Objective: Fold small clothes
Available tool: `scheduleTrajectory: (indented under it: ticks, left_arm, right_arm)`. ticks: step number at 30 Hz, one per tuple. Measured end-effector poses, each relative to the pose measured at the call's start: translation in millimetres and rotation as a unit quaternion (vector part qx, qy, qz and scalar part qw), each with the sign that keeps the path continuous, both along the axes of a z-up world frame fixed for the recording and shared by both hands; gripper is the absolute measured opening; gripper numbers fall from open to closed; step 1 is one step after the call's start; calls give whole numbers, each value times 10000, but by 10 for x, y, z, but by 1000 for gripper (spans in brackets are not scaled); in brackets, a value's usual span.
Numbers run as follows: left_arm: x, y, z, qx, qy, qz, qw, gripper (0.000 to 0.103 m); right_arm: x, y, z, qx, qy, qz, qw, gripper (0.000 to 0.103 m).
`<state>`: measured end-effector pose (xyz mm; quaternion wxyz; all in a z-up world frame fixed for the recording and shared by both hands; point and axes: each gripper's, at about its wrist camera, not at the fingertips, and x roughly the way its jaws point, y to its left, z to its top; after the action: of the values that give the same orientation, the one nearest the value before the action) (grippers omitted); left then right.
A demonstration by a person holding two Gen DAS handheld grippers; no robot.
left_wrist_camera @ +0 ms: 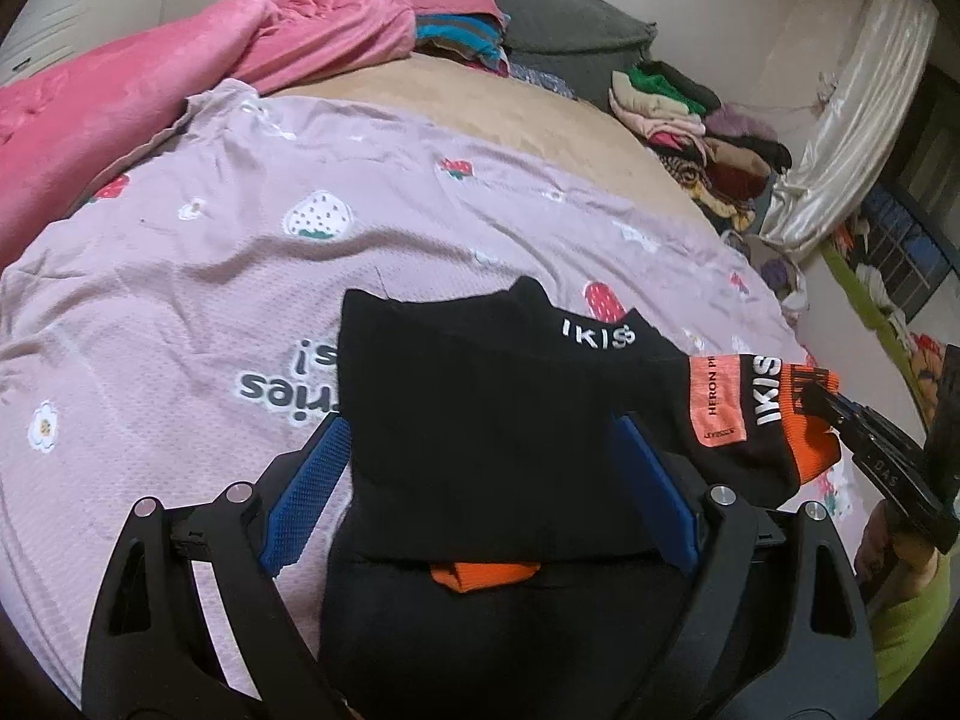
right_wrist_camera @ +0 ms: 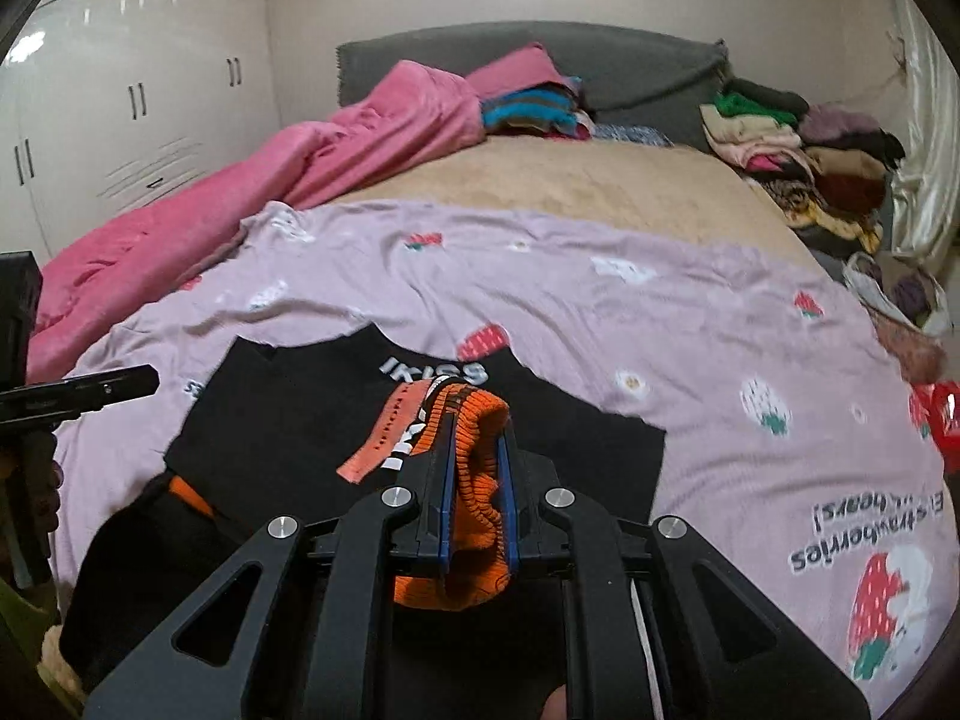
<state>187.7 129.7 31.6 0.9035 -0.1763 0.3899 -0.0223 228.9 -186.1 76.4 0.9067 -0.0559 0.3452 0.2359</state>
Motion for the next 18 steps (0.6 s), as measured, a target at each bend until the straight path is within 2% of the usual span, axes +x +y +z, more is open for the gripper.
scheduleTrajectory:
  ticks: [11,18]
  left_arm:
    - [165,-260,-154,293,221,-358,9987,82]
    - [210,-335,-218,327,312,-506,9977,82]
  right_arm:
    - [2,-40,-253,-339,139,-262,9990,11]
    - [17,-38,-307,-397,183,-351,9984,15]
